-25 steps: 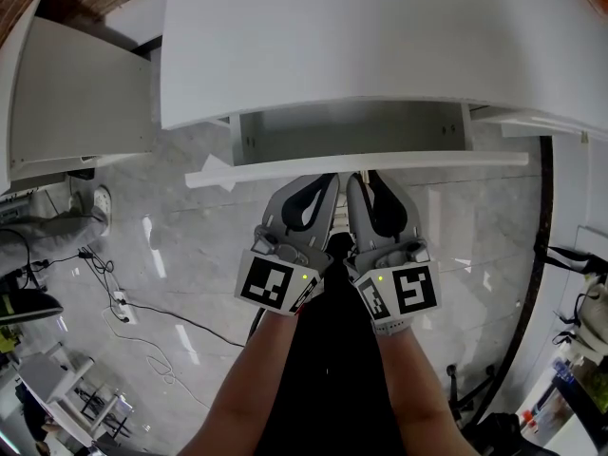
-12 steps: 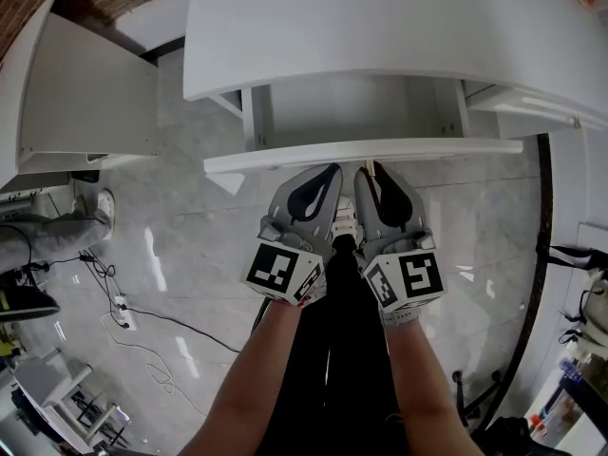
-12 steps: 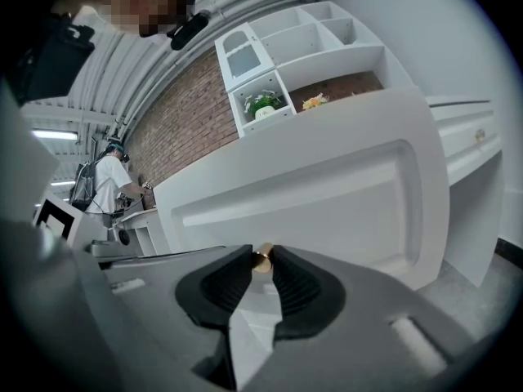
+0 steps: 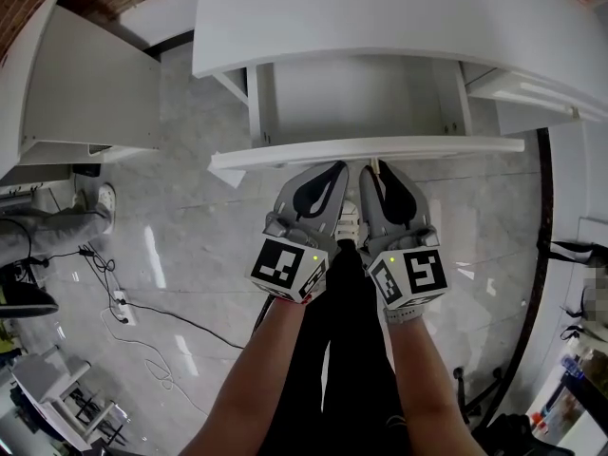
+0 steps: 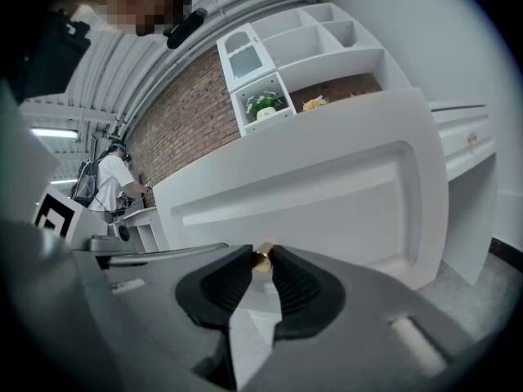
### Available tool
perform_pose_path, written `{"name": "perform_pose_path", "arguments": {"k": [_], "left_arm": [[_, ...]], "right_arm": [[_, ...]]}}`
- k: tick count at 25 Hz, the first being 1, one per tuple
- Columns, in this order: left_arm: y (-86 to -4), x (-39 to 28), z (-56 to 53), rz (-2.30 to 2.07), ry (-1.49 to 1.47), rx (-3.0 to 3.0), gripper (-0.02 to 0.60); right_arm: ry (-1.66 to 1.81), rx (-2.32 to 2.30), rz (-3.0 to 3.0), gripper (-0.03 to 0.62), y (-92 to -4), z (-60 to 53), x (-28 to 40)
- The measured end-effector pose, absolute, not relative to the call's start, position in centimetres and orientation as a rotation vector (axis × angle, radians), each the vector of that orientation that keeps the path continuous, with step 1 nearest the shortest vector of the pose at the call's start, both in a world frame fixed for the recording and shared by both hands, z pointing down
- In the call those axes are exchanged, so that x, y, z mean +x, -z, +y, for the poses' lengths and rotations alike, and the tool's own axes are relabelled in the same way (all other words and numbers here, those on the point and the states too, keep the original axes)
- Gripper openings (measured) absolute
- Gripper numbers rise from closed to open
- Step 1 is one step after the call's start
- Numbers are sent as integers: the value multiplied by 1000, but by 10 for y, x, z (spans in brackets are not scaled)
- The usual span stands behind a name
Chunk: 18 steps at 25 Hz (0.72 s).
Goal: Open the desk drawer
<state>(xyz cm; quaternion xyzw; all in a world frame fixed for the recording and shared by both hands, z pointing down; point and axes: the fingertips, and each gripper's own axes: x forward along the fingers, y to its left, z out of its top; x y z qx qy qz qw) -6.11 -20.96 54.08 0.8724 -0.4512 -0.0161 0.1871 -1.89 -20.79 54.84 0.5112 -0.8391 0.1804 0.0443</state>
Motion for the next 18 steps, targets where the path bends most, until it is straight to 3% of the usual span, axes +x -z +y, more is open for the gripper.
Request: {"name": "perform_pose_path", "arguments": {"k": [18], "left_arm": [[-540, -53, -167, -1244, 34, 2451, 2]], "right_arm": [[-540, 1528, -2569, 75, -548, -165, -12]]}}
